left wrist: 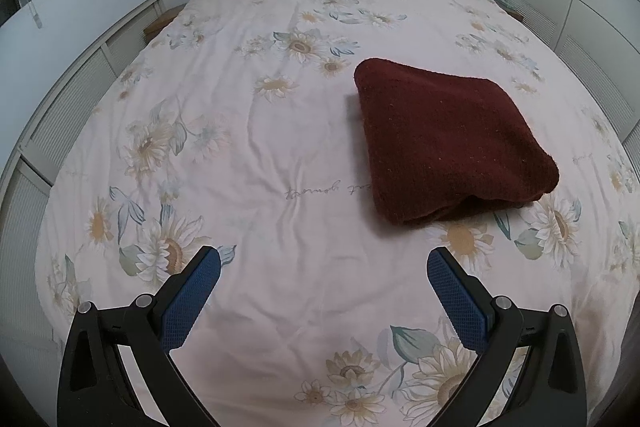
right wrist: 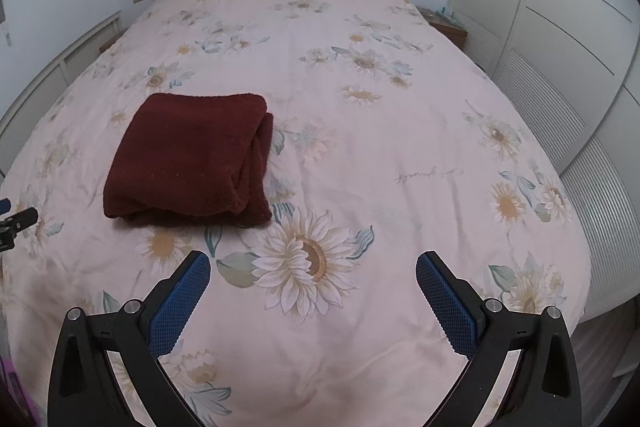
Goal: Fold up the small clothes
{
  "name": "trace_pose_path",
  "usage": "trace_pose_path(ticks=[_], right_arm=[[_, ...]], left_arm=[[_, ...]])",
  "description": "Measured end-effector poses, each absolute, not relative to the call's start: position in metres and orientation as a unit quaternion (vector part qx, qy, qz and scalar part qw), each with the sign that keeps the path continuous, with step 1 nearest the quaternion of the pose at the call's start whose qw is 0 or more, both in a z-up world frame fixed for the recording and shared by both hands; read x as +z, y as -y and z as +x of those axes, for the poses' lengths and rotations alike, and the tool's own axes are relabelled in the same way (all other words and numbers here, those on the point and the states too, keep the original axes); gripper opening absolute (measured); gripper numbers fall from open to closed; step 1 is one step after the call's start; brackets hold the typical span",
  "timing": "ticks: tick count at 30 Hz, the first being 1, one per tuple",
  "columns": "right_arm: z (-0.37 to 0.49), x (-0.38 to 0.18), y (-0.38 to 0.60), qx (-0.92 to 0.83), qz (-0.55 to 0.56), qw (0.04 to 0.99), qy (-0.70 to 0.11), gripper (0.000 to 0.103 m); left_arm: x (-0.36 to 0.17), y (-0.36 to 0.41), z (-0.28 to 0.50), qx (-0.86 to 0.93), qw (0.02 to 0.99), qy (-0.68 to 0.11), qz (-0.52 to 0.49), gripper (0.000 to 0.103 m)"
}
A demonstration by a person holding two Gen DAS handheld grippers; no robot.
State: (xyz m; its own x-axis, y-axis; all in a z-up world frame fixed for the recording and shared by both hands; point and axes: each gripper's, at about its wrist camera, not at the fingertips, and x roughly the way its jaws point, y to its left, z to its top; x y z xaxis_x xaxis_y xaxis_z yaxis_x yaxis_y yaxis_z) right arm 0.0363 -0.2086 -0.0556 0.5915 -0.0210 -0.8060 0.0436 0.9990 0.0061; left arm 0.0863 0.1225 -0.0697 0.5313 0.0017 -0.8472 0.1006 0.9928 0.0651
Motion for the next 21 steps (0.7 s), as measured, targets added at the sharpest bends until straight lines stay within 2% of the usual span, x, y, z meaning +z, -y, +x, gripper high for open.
trace_pose_path(ticks=[21], right_arm=[[0.0360,-0.0568,0.2055,-0.011,0.007,0.890,-0.456,0.103]], left_arm=[[-0.0701,-0.1210,0.0869,-0.033,0.871,-0.485,0.063,0.102]])
